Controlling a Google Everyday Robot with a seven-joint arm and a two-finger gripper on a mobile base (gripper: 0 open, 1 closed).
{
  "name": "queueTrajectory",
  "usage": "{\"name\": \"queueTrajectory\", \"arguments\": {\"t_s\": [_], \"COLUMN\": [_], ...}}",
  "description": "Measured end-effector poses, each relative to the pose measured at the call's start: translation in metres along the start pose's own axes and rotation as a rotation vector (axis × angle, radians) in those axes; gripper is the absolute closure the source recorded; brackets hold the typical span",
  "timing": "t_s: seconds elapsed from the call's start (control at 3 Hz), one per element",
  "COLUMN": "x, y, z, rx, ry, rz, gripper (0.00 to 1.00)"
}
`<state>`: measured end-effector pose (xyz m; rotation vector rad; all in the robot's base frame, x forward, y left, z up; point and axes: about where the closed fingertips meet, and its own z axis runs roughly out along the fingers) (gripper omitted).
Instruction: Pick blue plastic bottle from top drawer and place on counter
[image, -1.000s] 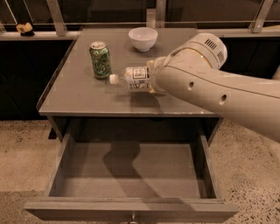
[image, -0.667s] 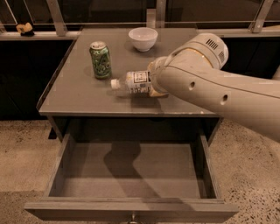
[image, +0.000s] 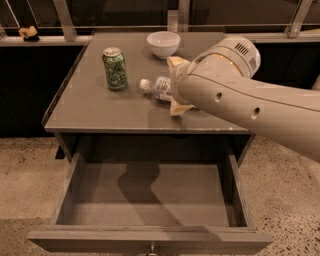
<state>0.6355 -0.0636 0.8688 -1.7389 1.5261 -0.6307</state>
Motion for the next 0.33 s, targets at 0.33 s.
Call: {"name": "queueTrajectory", "arguments": {"t_s": [0.33], "x": [0.0000], "y": [0.0000], "z": [0.0000], "rx": [0.000], "ry": [0.000], "rz": [0.000], "gripper": [0.00]}}
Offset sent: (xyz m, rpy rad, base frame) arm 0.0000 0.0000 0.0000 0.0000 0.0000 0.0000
